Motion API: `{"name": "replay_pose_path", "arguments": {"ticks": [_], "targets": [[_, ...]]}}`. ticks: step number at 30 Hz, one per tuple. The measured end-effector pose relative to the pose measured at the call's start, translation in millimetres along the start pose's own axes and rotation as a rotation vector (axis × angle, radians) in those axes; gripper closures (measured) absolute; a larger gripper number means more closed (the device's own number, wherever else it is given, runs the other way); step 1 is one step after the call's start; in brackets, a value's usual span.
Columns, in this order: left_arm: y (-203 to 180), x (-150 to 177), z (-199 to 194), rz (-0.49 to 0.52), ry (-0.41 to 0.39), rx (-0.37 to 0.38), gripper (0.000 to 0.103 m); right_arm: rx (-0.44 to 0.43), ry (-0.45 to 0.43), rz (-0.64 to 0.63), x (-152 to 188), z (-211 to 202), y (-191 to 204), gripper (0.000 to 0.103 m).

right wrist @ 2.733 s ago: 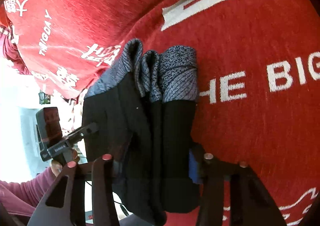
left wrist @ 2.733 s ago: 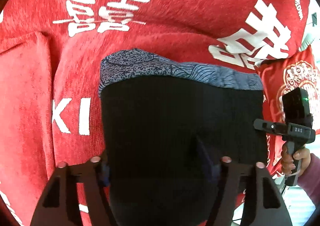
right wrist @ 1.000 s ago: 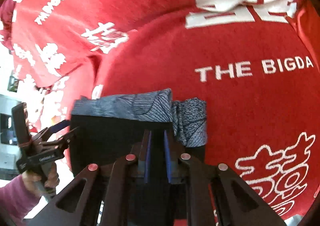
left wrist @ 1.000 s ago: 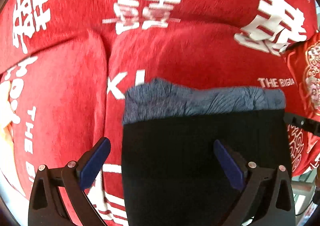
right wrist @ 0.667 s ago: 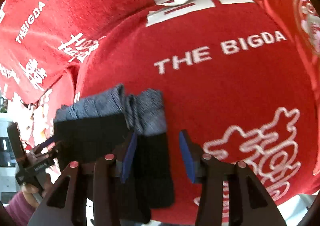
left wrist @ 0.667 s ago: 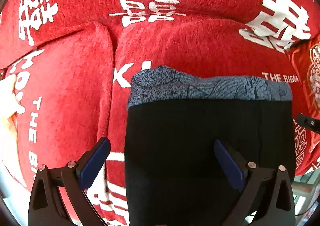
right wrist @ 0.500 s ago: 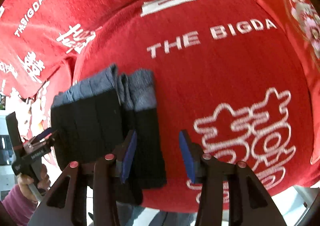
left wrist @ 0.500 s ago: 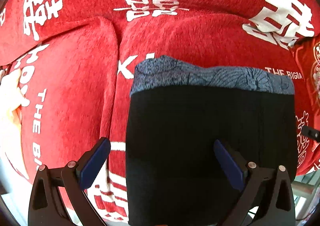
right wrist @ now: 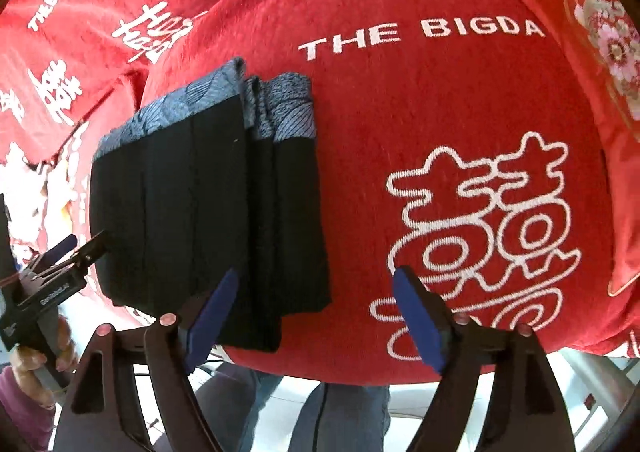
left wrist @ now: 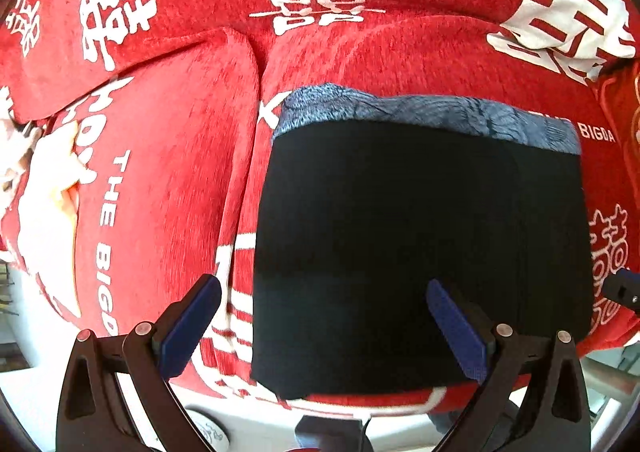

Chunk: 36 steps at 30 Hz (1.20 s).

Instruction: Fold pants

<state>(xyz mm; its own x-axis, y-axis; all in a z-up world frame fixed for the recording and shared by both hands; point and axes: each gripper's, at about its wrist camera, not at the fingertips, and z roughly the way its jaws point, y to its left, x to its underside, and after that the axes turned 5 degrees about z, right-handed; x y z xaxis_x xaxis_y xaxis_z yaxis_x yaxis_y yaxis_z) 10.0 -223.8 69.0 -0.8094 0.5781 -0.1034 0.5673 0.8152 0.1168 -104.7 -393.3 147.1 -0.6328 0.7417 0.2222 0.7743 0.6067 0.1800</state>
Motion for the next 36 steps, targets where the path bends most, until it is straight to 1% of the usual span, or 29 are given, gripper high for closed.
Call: {"name": "replay_pose_path", "arguments": {"ticks": [6, 11, 14, 16, 20, 24, 28, 31, 36], "targets": [[-7.5, 11.7, -30.2, 0.028, 0.008, 0.017, 0.000, 0.030, -0.023, -0.055, 18.9, -20.9, 23.2, 0.017], [-6.5, 22.9, -60.0, 0.071, 0.000, 0.001, 0.000, 0.039, -0.068, -0.035, 41.3, -45.7, 46.6, 0.017], [1.4, 30.9, -81.4, 0.073, -0.023, 0.010, 0.000, 0.039, -0.071, -0.027, 53.1, -56.5, 61.6, 0.017], [4.6, 34.7, -88.1, 0.079, -0.025, 0.014, 0.000, 0.042, -0.081, -0.022, 61.2, -63.6, 73.3, 0.017], [11.4, 42.7, -96.2, 0.090, -0.031, 0.013, 0.000, 0.063, -0.095, -0.017, 74.7, -71.8, 90.9, 0.017], [19.9, 47.7, -102.5, 0.076, -0.034, 0.018, 0.000, 0.093, -0.104, -0.010, 83.6, -78.0, 102.4, 0.017], [28.4, 52.1, -109.1, 0.070, -0.051, 0.005, 0.000, 0.124, -0.116, -0.027, 91.7, -84.1, 109.8, 0.017], [32.3, 53.8, -113.6, 0.060, -0.059, 0.010, 0.000, 0.144, -0.117, -0.034, 96.9, -85.8, 113.9, 0.017], [33.8, 56.6, -119.7, 0.065, -0.070, 0.013, 0.000, 0.149, -0.120, -0.026, 102.3, -88.9, 119.8, 0.017]]}}
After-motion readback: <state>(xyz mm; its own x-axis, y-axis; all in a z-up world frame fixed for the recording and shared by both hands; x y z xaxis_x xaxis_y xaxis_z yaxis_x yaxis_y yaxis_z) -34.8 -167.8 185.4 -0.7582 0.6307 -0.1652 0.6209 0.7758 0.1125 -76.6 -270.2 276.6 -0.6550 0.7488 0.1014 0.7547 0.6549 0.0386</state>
